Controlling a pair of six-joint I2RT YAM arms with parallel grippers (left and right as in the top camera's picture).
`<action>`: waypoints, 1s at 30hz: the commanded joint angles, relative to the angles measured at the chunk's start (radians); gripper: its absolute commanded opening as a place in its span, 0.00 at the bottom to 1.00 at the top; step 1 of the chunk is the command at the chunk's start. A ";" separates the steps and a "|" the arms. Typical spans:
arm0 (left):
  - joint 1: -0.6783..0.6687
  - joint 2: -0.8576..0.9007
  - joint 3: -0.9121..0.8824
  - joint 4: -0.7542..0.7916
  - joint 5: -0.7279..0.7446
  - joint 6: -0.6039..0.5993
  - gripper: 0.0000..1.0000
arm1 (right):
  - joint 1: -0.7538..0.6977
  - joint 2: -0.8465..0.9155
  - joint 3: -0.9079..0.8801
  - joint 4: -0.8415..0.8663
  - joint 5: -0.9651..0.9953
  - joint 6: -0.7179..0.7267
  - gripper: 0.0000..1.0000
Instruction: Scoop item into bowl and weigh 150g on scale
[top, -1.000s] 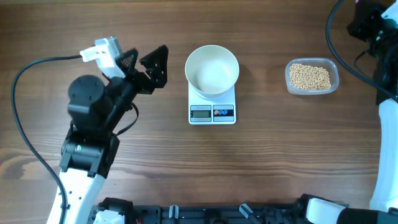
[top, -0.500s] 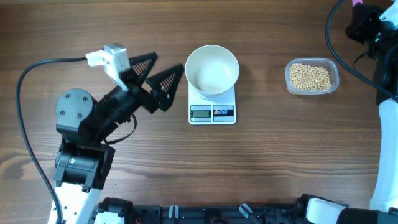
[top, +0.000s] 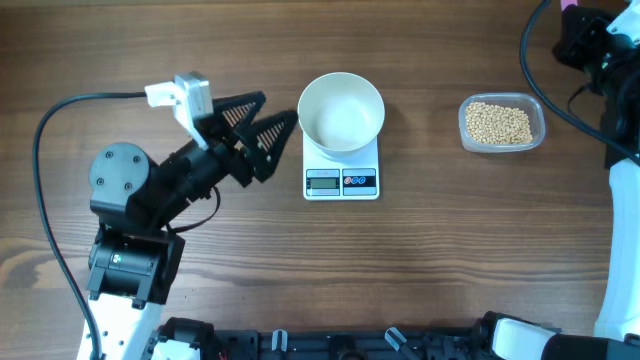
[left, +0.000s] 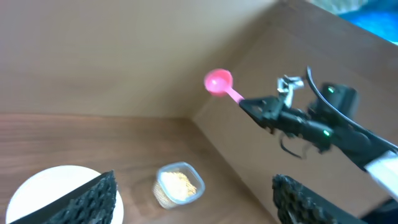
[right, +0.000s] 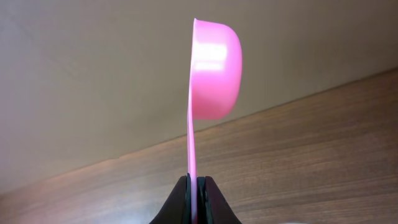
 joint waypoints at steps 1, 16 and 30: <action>0.007 0.004 0.040 -0.011 -0.092 -0.024 0.83 | 0.000 0.001 0.001 -0.013 -0.032 -0.043 0.04; 0.006 0.230 0.372 -0.768 -0.283 0.112 1.00 | 0.000 0.001 0.001 -0.055 -0.042 -0.065 0.04; -0.005 0.272 0.372 -0.764 -0.138 0.061 0.41 | 0.000 0.001 0.001 -0.067 -0.042 -0.066 0.04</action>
